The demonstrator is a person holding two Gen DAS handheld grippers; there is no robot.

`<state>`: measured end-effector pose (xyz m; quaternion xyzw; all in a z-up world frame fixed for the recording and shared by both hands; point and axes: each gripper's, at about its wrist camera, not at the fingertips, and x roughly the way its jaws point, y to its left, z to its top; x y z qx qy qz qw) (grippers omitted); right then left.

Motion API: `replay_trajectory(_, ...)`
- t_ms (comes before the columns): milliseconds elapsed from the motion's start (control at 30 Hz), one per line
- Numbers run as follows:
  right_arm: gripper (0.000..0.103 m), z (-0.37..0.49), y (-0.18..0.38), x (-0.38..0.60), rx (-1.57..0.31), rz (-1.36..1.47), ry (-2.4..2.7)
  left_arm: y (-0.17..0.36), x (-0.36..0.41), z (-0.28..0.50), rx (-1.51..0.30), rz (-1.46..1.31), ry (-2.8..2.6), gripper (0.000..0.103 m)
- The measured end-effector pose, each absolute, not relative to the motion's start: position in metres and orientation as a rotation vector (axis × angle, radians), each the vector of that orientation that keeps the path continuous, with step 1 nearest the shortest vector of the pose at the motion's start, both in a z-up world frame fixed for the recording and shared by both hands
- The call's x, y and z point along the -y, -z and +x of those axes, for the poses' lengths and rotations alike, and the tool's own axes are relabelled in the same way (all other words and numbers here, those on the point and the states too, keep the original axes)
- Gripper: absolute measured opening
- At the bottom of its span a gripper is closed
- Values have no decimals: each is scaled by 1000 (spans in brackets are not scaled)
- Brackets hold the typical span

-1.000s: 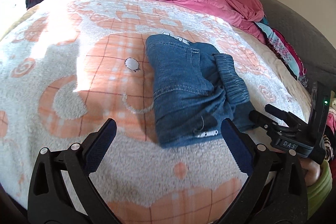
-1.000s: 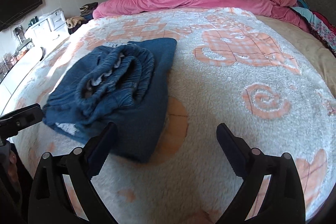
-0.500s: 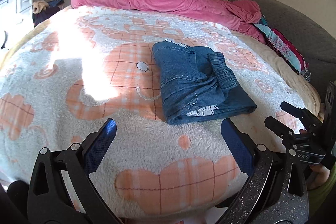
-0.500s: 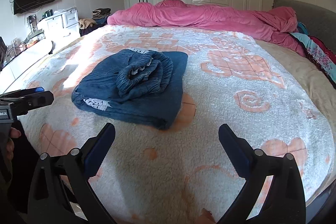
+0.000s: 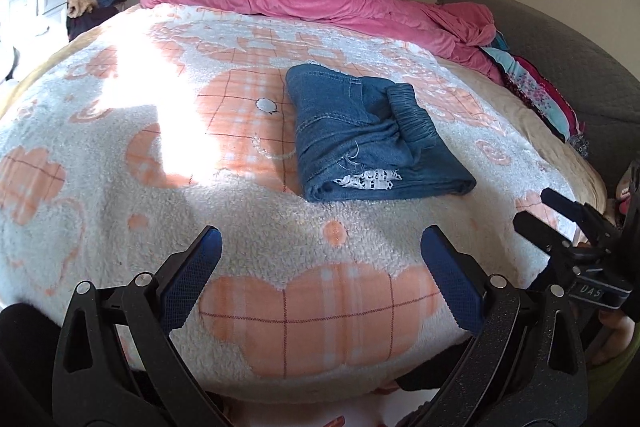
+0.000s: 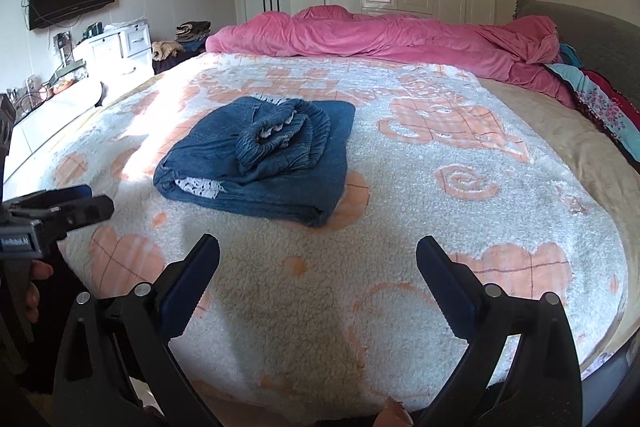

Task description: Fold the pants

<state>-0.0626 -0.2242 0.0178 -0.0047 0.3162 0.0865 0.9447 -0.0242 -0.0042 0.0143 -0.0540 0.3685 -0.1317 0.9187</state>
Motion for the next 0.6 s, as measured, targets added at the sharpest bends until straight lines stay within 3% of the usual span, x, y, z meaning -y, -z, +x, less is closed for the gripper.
replay_trajectory(600,98,-52,9,224,-688,1,-163,2,8,-15,-800,-112,232,94)
